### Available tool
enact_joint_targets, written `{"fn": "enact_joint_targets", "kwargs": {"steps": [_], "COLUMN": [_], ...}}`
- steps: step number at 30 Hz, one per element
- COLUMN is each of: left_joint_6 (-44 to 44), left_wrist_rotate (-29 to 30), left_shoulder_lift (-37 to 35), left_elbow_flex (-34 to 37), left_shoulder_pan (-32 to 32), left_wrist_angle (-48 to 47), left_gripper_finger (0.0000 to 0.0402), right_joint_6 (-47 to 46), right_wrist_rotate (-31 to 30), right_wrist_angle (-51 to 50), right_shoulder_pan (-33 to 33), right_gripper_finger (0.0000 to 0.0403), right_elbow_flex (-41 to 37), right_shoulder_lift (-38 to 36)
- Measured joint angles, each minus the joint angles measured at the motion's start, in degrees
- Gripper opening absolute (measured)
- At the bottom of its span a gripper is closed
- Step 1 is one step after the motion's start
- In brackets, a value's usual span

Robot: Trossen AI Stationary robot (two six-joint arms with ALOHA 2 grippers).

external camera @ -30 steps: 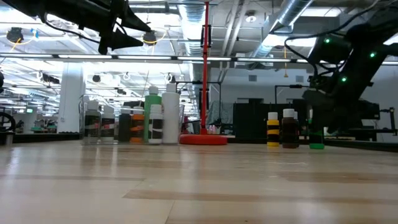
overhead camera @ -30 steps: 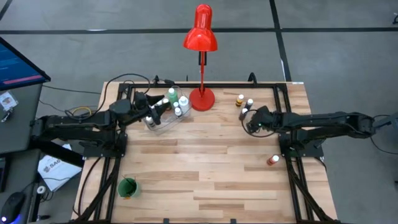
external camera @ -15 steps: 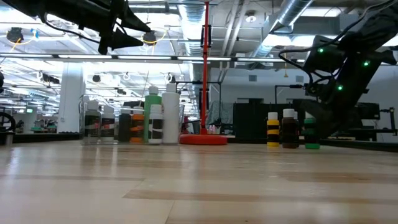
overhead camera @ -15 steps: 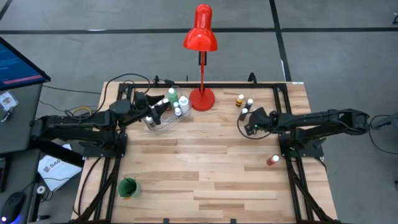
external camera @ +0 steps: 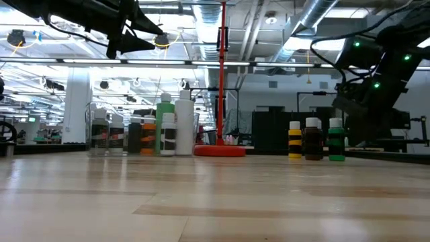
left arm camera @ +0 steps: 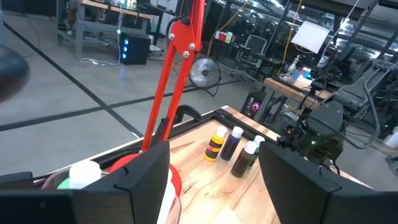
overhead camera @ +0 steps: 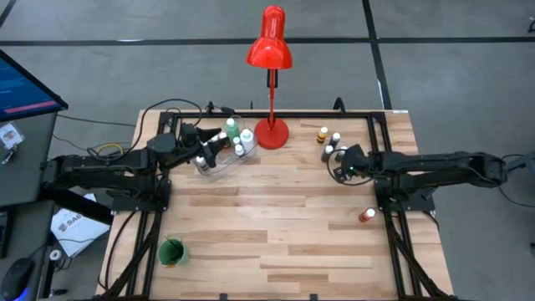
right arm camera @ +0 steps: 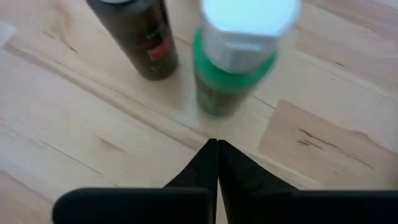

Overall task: Pick & Place Paint Supplies
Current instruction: Put the green paint bottle into the transparent bin

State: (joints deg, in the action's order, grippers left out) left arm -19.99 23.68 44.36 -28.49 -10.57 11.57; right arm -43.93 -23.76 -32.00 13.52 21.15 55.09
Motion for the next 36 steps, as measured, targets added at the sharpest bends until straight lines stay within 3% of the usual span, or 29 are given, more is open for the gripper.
{"fn": "enact_joint_targets", "kwargs": {"steps": [11, 21, 28, 36], "left_joint_6": [0.00, 0.00, 0.00, 0.00], "left_wrist_rotate": [-0.06, -0.04, 0.01, 0.02], "left_shoulder_lift": [0.00, 0.00, 0.00, 0.00], "left_elbow_flex": [0.00, 0.00, 0.00, 0.00], "left_shoulder_pan": [0.00, 0.00, 0.00, 0.00], "left_wrist_angle": [0.00, -0.02, 0.00, 0.04], "left_gripper_finger": [0.0237, 0.0237, 0.0237, 0.0237], "right_joint_6": [0.67, 5.80, 5.95, 10.05], "right_wrist_rotate": [2.11, 5.96, 5.97, 7.29], "right_wrist_angle": [-9.54, -13.28, -11.29, -1.75], "right_shoulder_pan": [-0.04, -2.26, -8.37, -13.83], "right_gripper_finger": [0.0001, 0.0001, 0.0000, 0.0000], "right_elbow_flex": [4.49, 14.95, 21.36, 25.79], "right_shoulder_lift": [-10.03, -11.09, -7.16, 5.79]}}
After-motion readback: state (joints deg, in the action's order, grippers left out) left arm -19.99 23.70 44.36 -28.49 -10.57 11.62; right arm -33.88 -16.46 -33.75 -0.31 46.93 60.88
